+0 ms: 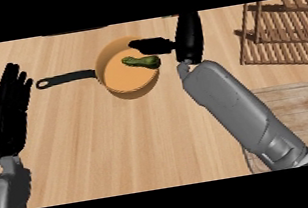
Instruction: Pick the squash from the cutting board and place it in the pot
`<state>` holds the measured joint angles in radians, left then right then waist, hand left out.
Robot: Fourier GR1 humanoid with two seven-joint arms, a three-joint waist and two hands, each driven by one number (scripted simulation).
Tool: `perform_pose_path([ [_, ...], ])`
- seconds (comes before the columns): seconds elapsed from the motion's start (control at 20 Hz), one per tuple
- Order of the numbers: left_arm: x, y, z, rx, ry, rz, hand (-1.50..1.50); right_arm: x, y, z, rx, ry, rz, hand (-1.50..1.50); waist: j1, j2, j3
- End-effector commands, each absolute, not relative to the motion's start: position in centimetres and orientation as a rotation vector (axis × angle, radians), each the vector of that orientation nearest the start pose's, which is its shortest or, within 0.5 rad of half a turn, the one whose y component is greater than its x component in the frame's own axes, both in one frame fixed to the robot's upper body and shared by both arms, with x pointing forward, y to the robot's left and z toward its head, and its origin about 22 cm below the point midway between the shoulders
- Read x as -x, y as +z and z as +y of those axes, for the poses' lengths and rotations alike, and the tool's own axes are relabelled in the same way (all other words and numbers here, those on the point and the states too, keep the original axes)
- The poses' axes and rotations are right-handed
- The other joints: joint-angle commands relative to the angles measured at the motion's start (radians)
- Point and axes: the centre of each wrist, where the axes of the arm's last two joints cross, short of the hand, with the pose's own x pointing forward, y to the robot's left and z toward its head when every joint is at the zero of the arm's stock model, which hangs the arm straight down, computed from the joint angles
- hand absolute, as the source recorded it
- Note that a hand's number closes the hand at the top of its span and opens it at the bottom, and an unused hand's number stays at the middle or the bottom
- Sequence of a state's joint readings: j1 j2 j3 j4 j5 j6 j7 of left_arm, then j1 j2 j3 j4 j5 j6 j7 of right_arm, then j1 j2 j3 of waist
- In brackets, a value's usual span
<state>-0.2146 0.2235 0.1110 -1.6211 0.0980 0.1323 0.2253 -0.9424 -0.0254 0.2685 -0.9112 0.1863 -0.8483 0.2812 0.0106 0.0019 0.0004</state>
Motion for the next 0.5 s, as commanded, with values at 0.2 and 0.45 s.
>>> perform_pose_path([
  [0.2, -29.3, 10.1, 27.8, -0.19, 0.067, -1.608, 0.0, -38.1, 10.8, -12.3, 0.468, -0.025, -1.721, -1.5, -0.012, -0.002, 0.0],
  [0.45, -27.3, 7.8, 27.7, -0.213, 0.073, -1.625, 0.0, -36.5, 11.2, -14.5, 0.501, 0.037, -1.723, -1.5, -0.01, -0.003, 0.0],
])
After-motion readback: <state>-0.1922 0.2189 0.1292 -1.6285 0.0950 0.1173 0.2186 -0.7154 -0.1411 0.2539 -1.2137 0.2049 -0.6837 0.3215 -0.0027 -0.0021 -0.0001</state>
